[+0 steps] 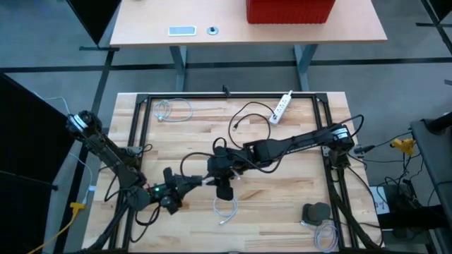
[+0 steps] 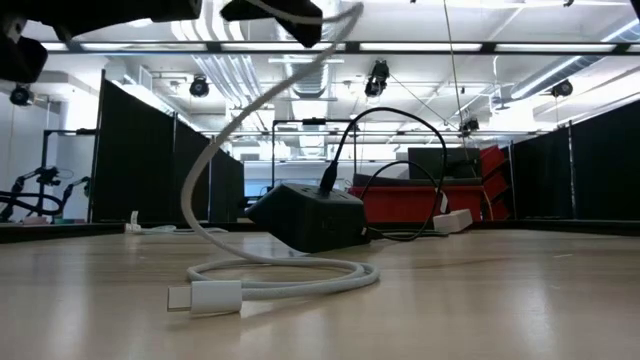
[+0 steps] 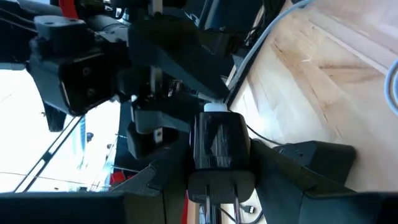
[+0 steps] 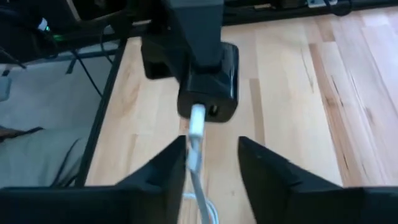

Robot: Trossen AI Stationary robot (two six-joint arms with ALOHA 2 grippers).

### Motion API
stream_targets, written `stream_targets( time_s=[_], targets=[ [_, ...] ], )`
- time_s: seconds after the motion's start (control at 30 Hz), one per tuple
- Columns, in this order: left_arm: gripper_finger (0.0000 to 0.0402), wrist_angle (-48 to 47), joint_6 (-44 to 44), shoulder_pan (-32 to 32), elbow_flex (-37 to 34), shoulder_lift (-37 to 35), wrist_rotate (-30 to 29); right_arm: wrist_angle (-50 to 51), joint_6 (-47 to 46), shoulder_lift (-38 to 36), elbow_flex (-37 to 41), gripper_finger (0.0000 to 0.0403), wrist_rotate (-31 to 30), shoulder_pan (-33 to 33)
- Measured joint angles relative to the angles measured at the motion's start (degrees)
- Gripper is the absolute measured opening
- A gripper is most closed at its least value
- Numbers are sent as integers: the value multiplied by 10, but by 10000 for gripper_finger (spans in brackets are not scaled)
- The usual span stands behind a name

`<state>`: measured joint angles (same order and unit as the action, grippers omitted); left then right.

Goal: Insert USB
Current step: Insert the middle left white charger cable into the black charger adapter, then insert the black adapter into the top black outlet extension

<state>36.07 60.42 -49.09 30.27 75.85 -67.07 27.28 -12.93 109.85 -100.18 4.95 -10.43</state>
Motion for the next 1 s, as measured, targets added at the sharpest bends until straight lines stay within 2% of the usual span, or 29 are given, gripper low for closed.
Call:
stream_targets(
  time_s=[0.27,0.53,0.7,0.9,1.0],
  targets=[
    [146,0,5,-1,0,-3,-16,-14,14,-6,0,239,3,-2],
    [146,-1,5,-1,0,-4,-56,-73,19,13,1,304,1,-2],
    [146,-3,5,-2,0,-4,-59,-95,19,24,1,320,-9,-1],
    [146,-1,5,-1,0,-4,-51,-109,15,32,1,315,-62,2],
    [146,-1,5,-1,1,-4,-50,-104,10,33,1,315,-64,3]
  ],
)
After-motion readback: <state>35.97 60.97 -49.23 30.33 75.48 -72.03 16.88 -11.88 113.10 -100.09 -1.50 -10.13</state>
